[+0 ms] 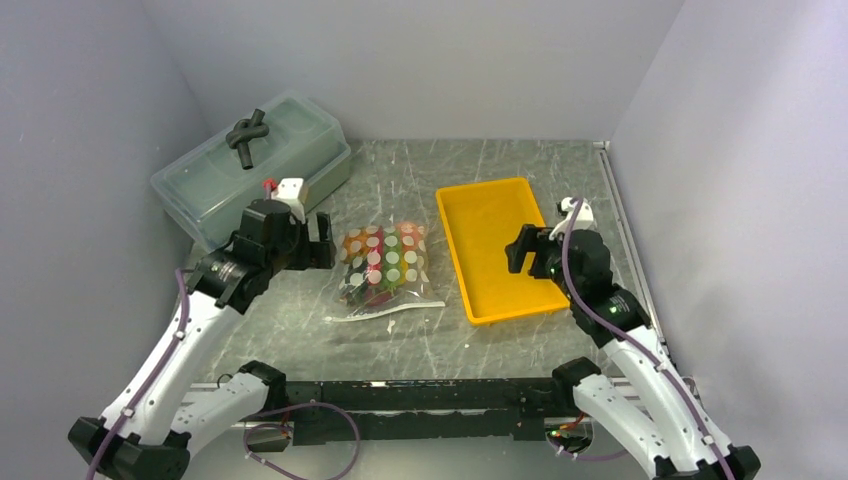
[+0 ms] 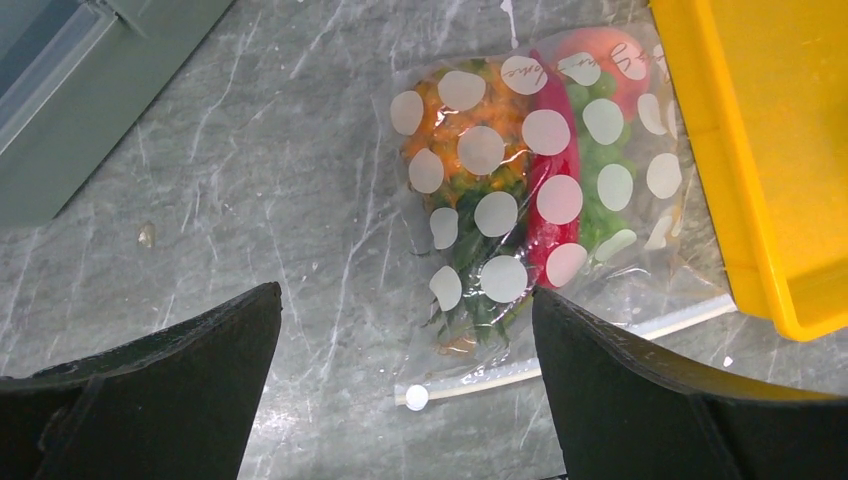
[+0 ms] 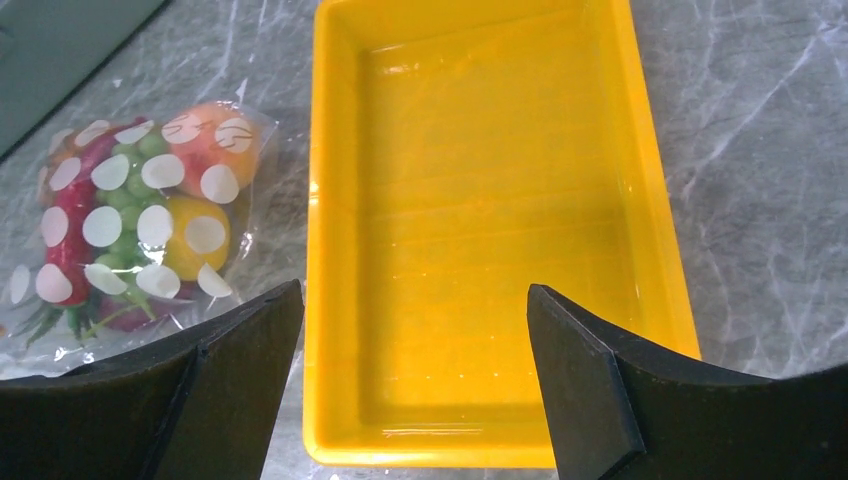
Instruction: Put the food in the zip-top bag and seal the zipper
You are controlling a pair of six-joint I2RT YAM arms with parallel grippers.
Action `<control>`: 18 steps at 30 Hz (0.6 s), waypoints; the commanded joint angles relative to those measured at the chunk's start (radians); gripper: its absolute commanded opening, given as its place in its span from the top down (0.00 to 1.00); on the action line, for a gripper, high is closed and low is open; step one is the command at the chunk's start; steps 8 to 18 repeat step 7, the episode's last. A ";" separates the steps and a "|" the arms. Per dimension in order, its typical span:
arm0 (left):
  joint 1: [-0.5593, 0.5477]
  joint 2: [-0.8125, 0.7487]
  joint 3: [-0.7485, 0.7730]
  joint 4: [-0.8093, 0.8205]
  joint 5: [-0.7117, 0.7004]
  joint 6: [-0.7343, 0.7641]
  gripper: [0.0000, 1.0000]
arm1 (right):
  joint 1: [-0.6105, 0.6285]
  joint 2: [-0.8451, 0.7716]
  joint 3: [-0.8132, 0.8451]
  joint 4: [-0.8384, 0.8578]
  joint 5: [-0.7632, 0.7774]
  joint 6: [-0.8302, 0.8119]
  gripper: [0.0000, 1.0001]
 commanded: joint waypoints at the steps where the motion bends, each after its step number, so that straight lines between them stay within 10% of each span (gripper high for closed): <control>1: 0.003 -0.050 -0.039 0.078 0.042 0.003 0.00 | -0.003 -0.068 -0.038 0.103 -0.040 0.019 0.14; 18: 0.003 -0.084 -0.049 0.099 0.084 0.020 0.00 | -0.002 -0.074 -0.065 0.130 -0.051 0.028 0.14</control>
